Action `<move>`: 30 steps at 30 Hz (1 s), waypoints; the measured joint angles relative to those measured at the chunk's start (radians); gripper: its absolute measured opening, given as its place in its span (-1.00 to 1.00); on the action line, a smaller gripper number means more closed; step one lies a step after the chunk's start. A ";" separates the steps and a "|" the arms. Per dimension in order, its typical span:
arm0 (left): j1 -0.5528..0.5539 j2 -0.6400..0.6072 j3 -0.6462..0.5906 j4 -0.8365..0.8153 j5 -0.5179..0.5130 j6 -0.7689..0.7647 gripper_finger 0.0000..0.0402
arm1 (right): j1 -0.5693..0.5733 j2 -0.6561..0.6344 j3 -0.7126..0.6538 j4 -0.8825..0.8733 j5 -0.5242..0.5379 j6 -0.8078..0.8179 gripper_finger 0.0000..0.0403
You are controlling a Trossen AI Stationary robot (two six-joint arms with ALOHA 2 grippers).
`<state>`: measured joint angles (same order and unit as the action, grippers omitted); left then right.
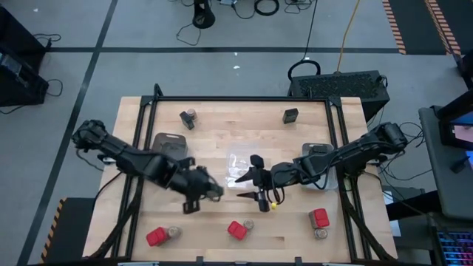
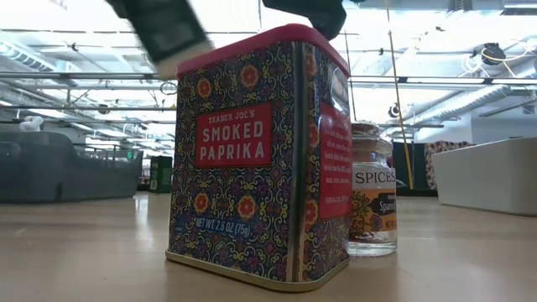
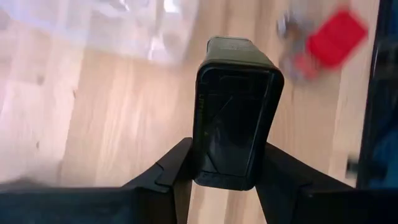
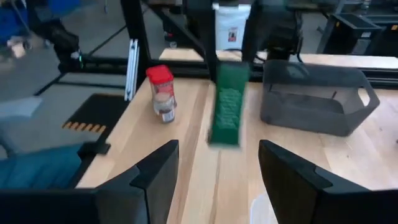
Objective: Sort spices by type
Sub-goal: Put the black seasoning can into the gray bin
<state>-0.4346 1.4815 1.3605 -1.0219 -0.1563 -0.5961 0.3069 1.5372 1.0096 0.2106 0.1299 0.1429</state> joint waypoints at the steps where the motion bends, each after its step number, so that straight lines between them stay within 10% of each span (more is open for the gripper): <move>1: 0.021 0.004 0.000 0.026 0.006 0.004 -0.30 | 0.000 0.000 0.000 0.012 0.000 0.002 0.01; 30: 0.151 0.101 0.000 0.285 0.055 0.193 -0.29 | -0.103 0.048 0.001 0.062 -0.102 0.077 0.44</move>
<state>-0.2838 1.5829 1.3605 -0.7366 -0.1010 -0.4029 0.2035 1.5847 1.0103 0.2726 0.0275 0.2201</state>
